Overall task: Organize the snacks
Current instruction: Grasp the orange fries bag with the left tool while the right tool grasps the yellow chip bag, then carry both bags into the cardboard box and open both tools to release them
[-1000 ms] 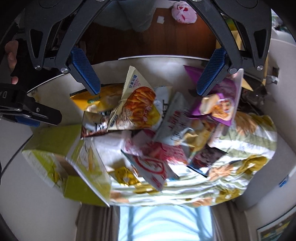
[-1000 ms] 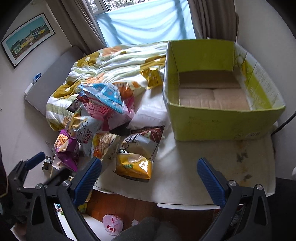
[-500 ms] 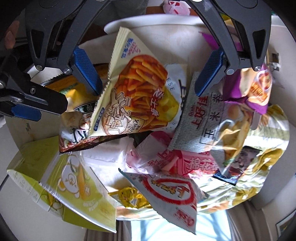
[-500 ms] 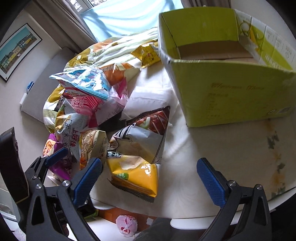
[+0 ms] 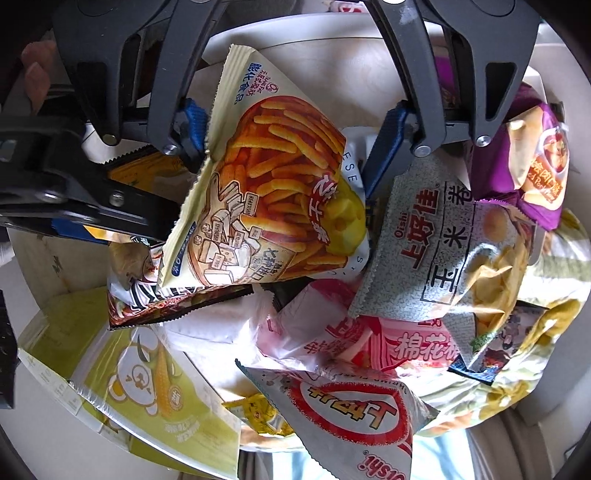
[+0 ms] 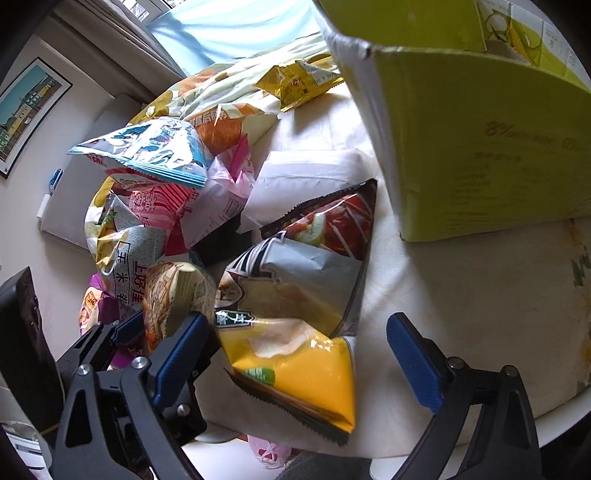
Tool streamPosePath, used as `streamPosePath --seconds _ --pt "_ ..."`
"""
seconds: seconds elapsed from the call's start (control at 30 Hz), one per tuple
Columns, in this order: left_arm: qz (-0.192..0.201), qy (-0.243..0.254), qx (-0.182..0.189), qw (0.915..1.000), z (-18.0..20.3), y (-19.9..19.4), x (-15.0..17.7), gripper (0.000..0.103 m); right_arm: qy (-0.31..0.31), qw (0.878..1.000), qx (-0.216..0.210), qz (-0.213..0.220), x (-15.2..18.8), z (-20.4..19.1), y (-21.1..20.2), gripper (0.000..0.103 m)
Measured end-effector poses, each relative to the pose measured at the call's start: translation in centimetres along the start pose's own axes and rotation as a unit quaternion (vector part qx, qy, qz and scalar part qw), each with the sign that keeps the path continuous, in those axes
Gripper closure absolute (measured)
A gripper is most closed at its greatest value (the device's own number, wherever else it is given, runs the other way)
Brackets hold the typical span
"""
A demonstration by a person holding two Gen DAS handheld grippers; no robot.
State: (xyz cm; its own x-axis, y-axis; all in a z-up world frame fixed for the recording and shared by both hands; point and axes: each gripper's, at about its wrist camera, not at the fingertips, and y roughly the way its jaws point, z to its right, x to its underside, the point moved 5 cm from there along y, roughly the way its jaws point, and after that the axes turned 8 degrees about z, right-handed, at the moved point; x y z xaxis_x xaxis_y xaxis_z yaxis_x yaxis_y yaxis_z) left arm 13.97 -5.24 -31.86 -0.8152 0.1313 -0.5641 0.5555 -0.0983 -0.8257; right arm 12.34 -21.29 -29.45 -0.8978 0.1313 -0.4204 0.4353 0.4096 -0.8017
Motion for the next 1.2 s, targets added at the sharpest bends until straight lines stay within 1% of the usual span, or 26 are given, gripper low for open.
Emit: streamPosePath --seconds 0.13,0.23,0.3,0.37,0.47,0.6,0.67,0.83,1.0,1.2 --pt "0.0 -0.001 0.004 1.0 -0.2 -0.4 0.1 0.04 0.0 1.0 -0.007 -0.009 0.2 -0.3 0.7 0.019" --pt "-0.001 -0.001 0.007 1.0 -0.3 -0.7 0.2 0.042 -0.001 1.0 -0.016 -0.017 0.4 -0.6 1.1 0.03" --pt "-0.001 0.0 0.01 1.0 -0.3 -1.0 0.3 0.044 -0.005 1.0 -0.016 -0.019 0.5 -0.9 1.1 0.033" --pt "0.0 0.001 0.013 0.9999 -0.2 -1.3 0.4 0.045 -0.014 1.0 -0.014 -0.016 0.6 -1.1 0.9 0.043" --pt "0.001 0.0 0.022 0.9997 0.0 -2.1 0.5 0.048 -0.024 1.0 -0.013 -0.012 0.8 -1.4 0.3 0.052" --pt "0.001 0.001 0.033 0.9995 0.4 -3.4 0.7 0.051 -0.038 0.999 -0.003 -0.002 0.7 -1.6 -1.1 0.053" --pt "0.006 0.0 0.04 0.9992 0.5 -4.5 0.6 0.058 -0.042 0.999 0.0 0.004 0.6 -1.8 -2.1 0.053" --pt "0.021 0.003 0.057 0.9982 0.8 -7.5 0.0 0.06 -0.064 0.997 0.014 0.027 -0.2 -3.1 -5.2 0.053" --pt "0.052 0.011 0.073 0.9959 0.9 -10.9 -1.5 0.061 -0.074 0.995 0.023 0.056 -1.2 -4.2 -8.5 0.053" --pt "0.1 0.021 0.102 0.9894 0.8 -15.3 -4.5 0.061 -0.071 0.992 0.035 0.096 -2.5 -5.0 -12.4 0.053"
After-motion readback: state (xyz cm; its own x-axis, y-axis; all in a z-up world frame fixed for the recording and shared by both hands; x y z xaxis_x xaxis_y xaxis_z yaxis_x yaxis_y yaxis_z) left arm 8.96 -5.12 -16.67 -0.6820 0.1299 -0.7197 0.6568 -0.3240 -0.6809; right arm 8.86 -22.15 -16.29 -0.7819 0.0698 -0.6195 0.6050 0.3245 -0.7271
